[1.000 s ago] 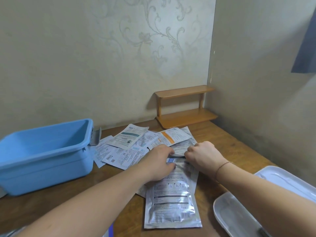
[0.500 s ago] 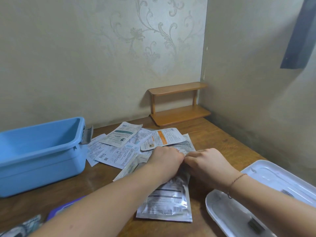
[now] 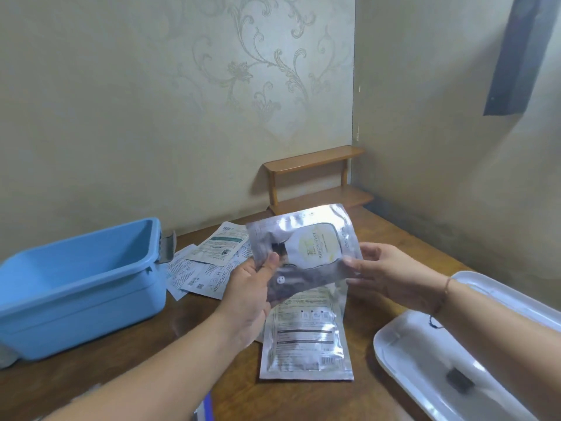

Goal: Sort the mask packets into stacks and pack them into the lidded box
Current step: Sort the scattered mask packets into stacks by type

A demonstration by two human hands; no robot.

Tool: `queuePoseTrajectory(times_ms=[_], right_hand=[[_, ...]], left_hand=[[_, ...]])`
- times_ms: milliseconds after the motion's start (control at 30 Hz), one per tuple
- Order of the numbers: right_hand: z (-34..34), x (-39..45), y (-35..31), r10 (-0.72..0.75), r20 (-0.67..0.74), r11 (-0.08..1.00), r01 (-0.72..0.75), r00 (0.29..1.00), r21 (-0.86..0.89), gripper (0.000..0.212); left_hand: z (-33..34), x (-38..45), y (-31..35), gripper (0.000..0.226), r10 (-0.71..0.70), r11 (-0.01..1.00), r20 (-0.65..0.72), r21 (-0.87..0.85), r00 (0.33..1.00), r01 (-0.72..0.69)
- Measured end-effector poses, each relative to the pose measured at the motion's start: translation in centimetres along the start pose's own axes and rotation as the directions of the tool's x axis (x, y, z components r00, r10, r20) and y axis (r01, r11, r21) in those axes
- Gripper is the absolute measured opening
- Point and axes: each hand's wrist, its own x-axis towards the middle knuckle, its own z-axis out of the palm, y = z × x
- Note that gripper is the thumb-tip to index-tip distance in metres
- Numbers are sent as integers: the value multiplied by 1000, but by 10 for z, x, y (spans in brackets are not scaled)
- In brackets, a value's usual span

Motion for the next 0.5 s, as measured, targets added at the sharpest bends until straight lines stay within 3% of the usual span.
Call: queuePoseTrajectory(times_ms=[67, 200, 300, 367, 500], right_hand=[[8, 0, -3, -35, -23, 999, 35, 999, 27, 41], [12, -6, -13, -8, -65, 997, 13, 998, 78, 43], [24, -25, -23, 71, 56, 995, -74, 996, 59, 40], [47, -44, -26, 84, 169, 995, -93, 982, 45, 48], [100, -85, -23, 80, 268, 992, -103, 960, 71, 46]], left_hand=[[1, -2, -3, 25, -37, 998, -11, -47, 999, 37], [-5, -6, -5, 24, -70, 997, 38, -26, 997, 71], [-15, -4, 8, 21, 9, 998, -71, 65, 997, -4], [-24, 1, 24, 28, 34, 999, -137, 38, 990, -29], [-44, 0, 52, 38, -46, 981, 35, 190, 998, 38]])
